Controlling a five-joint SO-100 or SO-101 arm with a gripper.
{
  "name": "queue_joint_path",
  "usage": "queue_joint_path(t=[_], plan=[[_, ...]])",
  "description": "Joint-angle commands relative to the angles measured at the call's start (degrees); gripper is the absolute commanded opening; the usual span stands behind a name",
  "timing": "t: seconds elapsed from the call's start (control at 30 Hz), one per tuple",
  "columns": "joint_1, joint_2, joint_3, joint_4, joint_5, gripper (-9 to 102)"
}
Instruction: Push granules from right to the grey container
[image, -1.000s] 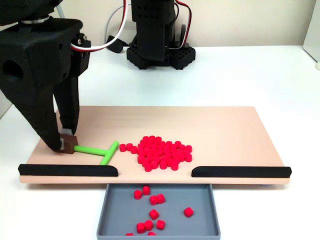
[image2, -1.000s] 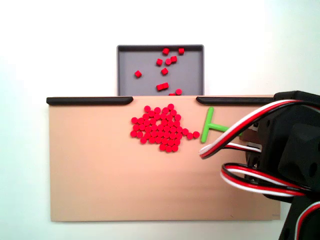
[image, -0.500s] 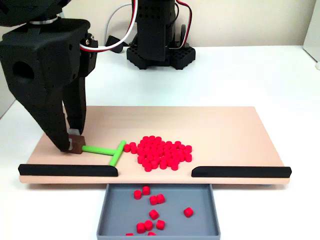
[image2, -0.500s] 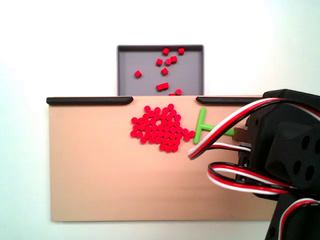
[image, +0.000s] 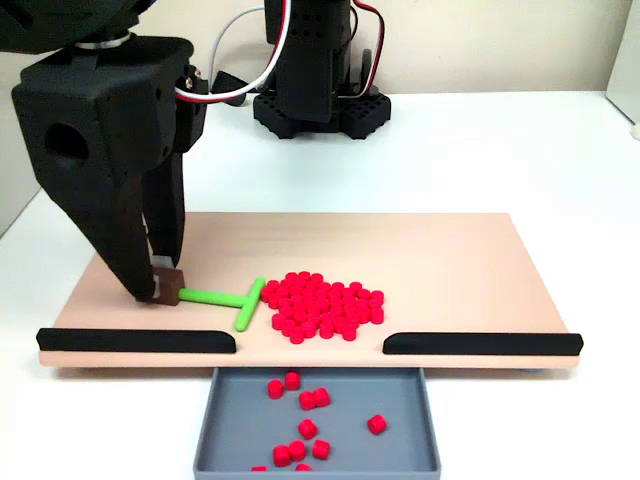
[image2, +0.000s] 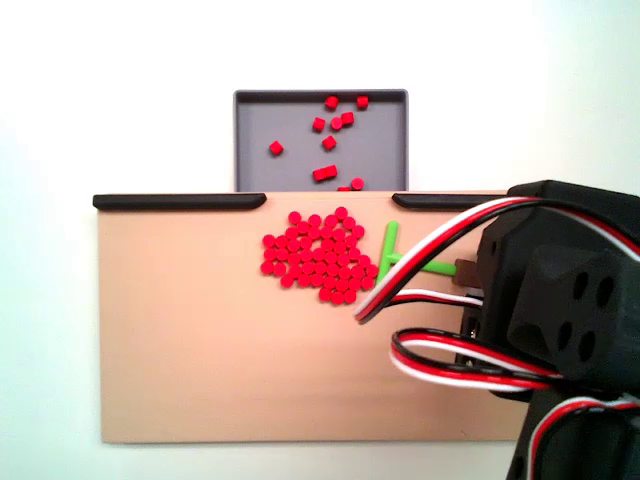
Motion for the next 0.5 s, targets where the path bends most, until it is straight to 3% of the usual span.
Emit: queue_joint_path(t=[0.0, 0.47], plan=[[-0.8, 2.1, 0.3, 0.4, -11.3, 0], [-1.8, 2.4, -0.1, 0.4, -4.1, 0]])
